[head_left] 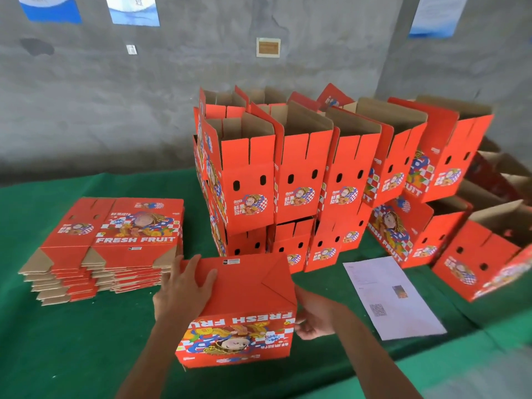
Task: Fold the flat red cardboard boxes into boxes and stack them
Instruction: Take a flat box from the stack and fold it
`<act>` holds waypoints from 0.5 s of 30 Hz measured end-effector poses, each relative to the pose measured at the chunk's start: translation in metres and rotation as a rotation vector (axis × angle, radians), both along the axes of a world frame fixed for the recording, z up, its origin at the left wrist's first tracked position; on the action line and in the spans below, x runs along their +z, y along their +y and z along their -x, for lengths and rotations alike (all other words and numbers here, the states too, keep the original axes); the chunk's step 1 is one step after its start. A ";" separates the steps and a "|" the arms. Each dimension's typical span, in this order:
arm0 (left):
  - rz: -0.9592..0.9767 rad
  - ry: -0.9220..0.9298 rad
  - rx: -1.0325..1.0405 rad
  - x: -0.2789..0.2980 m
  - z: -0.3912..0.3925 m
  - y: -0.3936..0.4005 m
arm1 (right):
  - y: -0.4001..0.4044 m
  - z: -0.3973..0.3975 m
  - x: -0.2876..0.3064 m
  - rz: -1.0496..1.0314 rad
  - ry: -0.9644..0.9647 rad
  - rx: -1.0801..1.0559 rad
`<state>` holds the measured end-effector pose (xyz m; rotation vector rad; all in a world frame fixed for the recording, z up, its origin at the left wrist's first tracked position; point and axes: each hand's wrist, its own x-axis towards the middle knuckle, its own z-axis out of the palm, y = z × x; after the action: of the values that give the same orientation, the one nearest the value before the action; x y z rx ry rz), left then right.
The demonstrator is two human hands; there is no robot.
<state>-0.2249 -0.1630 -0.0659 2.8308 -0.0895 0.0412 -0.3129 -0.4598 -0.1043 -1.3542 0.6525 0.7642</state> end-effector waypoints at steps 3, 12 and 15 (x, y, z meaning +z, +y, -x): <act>0.028 0.002 -0.008 -0.002 0.000 0.002 | -0.005 0.007 -0.013 -0.086 -0.019 -0.042; 0.309 -0.020 -0.009 0.000 -0.007 -0.009 | -0.024 0.016 0.034 0.071 -0.186 -0.048; 0.505 0.006 -0.028 -0.006 -0.008 -0.029 | -0.033 0.028 0.082 0.269 -0.322 -0.084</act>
<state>-0.2165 -0.1923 -0.0716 2.3251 -0.1006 0.0424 -0.3410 -0.4930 -0.0218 -1.6413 0.5643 0.3862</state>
